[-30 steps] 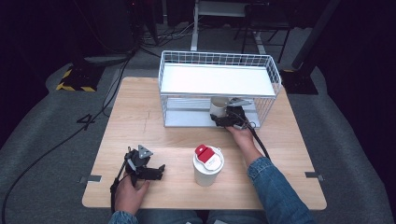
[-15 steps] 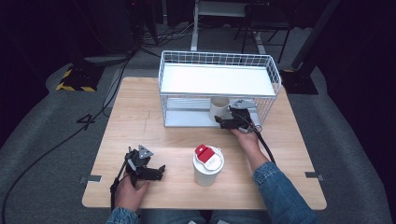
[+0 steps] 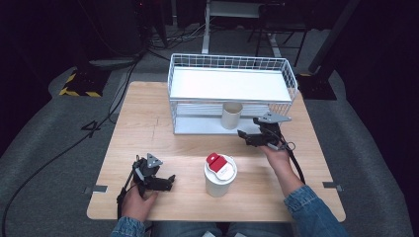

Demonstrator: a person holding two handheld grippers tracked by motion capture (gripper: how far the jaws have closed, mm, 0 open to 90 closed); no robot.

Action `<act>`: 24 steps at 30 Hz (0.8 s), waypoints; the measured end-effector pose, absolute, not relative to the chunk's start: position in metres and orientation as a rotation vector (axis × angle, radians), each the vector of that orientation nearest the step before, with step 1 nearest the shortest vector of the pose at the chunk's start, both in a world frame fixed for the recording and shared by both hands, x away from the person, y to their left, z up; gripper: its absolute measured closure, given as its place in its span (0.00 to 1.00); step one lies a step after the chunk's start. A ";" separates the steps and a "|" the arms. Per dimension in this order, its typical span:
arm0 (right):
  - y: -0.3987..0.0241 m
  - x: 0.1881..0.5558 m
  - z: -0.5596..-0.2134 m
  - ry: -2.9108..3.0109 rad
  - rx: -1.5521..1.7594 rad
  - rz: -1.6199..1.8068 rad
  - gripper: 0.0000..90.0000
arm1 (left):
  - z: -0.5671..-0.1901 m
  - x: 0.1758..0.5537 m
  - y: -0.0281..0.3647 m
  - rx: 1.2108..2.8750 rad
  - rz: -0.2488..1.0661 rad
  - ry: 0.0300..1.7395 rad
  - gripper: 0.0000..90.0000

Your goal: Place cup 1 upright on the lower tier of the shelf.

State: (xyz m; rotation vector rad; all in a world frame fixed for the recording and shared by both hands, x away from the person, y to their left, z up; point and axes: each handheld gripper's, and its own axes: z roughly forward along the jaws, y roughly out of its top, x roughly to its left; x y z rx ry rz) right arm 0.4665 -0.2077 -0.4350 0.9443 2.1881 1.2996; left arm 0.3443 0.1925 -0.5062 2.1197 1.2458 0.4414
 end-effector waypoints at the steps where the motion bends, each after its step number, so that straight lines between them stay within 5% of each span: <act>1: -0.214 0.455 -0.429 2.188 0.930 1.313 0.16 | -0.506 0.344 0.192 2.119 0.441 1.247 0.00; 24: -0.286 0.372 -0.427 2.213 0.939 1.258 0.16 | -0.506 0.345 0.193 2.127 0.436 1.232 0.00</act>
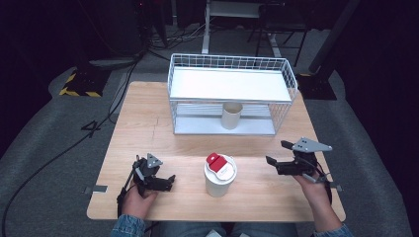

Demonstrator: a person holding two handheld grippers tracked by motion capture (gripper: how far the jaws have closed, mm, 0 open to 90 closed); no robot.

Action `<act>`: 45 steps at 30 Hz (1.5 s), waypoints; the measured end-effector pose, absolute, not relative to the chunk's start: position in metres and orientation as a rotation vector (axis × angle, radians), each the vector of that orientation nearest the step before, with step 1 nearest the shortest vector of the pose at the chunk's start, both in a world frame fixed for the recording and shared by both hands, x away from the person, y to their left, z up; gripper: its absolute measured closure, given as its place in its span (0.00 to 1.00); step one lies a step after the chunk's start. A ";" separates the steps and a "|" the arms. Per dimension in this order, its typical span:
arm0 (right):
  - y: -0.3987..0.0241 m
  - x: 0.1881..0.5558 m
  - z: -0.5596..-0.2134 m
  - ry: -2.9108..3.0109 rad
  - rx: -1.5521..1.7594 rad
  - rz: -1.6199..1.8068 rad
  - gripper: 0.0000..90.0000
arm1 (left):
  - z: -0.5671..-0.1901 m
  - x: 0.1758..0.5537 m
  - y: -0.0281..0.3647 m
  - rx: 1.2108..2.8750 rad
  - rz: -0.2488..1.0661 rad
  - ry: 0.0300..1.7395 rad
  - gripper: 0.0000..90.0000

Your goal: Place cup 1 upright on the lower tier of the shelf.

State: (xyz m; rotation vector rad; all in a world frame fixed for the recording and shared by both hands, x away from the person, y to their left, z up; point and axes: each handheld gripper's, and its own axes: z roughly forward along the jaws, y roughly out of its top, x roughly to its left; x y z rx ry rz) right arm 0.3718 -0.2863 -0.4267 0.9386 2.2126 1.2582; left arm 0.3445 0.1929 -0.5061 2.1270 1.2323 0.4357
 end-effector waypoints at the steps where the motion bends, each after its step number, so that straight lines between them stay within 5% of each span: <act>1: -0.294 0.369 -0.432 2.197 0.960 1.272 0.16 | -0.506 0.345 0.193 2.126 0.439 1.235 0.00; 26: -0.347 0.367 -0.503 2.284 1.183 1.053 0.18 | -0.506 0.347 0.191 2.121 0.433 1.239 0.00; 45: -0.344 0.369 -0.505 2.299 1.178 1.001 0.16 | -0.506 0.348 0.192 2.126 0.434 1.233 0.01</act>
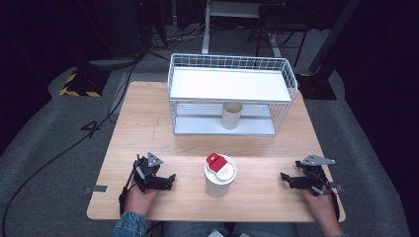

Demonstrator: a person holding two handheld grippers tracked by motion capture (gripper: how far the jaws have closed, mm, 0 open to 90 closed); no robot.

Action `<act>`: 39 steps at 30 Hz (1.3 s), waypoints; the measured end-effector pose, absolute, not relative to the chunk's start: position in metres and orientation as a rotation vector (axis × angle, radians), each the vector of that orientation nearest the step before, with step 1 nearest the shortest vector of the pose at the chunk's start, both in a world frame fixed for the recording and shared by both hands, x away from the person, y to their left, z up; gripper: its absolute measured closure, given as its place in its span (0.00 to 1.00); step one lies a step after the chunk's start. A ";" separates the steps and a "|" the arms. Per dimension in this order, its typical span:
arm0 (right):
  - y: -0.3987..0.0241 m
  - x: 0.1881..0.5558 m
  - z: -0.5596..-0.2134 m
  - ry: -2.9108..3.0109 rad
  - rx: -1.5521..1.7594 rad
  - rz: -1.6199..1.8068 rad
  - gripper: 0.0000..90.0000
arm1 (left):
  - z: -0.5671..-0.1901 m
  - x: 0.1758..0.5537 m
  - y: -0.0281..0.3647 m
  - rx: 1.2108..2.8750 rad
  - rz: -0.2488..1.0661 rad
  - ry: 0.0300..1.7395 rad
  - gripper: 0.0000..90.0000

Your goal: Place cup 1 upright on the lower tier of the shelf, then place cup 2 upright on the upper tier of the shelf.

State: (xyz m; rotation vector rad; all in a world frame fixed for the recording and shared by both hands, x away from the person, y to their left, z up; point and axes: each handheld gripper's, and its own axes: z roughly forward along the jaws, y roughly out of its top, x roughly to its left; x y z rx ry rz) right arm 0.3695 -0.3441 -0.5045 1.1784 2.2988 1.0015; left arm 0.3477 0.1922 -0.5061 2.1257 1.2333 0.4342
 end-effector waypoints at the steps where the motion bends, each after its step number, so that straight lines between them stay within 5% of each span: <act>1: -0.344 0.369 -0.505 2.299 1.179 1.001 0.16 | -0.506 0.348 0.192 2.126 0.434 1.233 0.01; 24: -0.344 0.370 -0.505 2.292 1.189 0.990 0.14 | -0.503 0.345 0.192 2.115 0.455 1.250 0.09; 39: -0.344 0.370 -0.505 2.293 1.189 0.990 0.14 | -0.468 0.310 0.192 1.970 0.436 1.104 0.09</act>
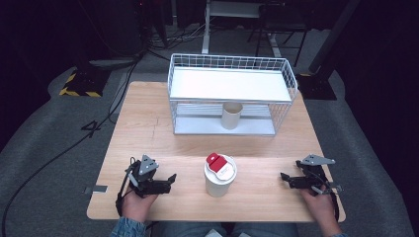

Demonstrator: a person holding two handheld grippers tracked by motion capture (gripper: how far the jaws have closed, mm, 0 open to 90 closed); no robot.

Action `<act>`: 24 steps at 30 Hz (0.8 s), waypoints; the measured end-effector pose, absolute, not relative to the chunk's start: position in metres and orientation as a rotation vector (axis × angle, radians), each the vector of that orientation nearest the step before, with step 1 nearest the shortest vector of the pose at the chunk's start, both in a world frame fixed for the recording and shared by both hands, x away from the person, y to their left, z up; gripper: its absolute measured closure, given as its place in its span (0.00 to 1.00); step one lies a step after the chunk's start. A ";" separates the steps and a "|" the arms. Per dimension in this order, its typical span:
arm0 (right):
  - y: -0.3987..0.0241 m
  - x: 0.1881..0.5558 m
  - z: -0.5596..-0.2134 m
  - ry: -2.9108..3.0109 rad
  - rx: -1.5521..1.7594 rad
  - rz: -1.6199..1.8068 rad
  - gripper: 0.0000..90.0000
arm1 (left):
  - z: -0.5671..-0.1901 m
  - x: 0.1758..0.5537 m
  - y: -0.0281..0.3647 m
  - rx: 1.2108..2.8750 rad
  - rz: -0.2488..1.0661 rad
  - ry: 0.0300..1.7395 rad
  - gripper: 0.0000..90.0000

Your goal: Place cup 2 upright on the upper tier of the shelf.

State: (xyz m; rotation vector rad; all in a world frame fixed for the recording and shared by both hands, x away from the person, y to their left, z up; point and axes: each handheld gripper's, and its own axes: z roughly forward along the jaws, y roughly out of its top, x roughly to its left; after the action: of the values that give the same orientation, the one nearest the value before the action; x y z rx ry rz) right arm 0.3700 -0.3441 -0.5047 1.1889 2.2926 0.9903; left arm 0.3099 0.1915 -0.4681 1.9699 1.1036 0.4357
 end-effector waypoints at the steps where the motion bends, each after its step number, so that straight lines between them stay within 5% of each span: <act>1: -0.344 0.370 -0.505 2.292 1.189 0.990 0.14 | -0.466 0.307 0.191 1.958 0.428 1.088 0.09; 24: -0.344 0.370 -0.505 2.292 1.189 0.990 0.14 | -0.447 0.266 0.139 1.865 0.306 0.794 0.09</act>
State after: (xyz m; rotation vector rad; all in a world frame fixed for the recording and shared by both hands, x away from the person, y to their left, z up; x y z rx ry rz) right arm 0.3700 -0.3441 -0.5047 1.1892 2.2924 0.9901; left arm 0.2660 0.1385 -0.4469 1.8647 0.7938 0.3061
